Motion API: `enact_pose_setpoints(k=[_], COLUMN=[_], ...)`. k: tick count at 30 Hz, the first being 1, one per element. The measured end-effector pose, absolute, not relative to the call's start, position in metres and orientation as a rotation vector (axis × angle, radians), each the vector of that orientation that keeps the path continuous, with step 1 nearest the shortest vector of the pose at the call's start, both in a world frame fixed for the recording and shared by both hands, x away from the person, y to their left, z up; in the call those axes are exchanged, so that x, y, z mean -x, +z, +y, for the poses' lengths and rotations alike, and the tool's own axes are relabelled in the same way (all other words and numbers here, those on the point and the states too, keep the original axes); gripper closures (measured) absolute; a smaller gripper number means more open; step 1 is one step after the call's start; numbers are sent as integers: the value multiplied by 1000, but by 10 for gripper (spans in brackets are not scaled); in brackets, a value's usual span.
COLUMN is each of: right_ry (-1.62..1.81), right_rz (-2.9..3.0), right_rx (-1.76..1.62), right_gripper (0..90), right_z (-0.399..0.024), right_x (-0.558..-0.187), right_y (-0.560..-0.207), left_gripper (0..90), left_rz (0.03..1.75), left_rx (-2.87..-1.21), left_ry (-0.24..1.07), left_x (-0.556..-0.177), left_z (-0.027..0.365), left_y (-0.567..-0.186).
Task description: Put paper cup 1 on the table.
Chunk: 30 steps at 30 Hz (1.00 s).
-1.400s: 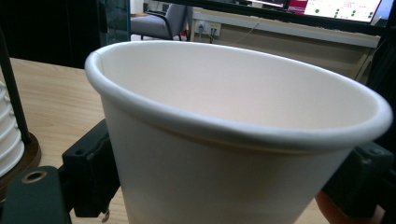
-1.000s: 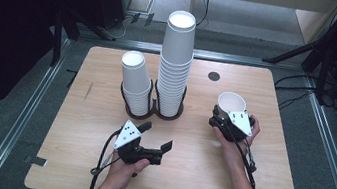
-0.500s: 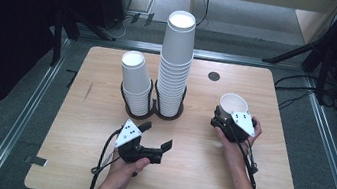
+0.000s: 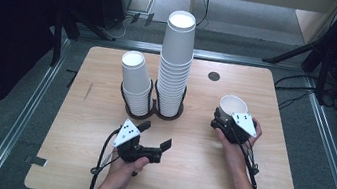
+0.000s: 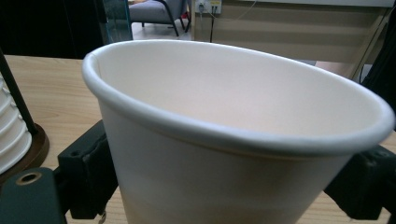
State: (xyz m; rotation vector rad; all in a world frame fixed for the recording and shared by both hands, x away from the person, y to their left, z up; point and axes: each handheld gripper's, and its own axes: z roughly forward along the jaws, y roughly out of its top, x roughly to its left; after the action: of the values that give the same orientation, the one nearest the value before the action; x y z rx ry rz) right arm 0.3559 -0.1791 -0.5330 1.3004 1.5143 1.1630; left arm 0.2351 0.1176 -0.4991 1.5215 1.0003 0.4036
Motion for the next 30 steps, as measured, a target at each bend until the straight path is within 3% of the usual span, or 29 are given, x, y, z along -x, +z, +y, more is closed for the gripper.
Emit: enact_pose_setpoints(k=[12,21,30], right_ry=[1160,1189,1198], right_rz=[1539,1585,1631], right_rx=[-1300,-1324,-1303], right_gripper=[97,0,0], right_z=[-176,-179,-185], right_x=[-353,-350,-336], right_y=[-537,-535,-534], left_gripper=[16,16,16], left_rz=[1000,1000,1007], left_rx=[-1523,-1521,-1517], left_ry=[403,405,395], left_x=[-235,-234,-235], left_z=[117,117,119], left_y=[-499,-498,-499])
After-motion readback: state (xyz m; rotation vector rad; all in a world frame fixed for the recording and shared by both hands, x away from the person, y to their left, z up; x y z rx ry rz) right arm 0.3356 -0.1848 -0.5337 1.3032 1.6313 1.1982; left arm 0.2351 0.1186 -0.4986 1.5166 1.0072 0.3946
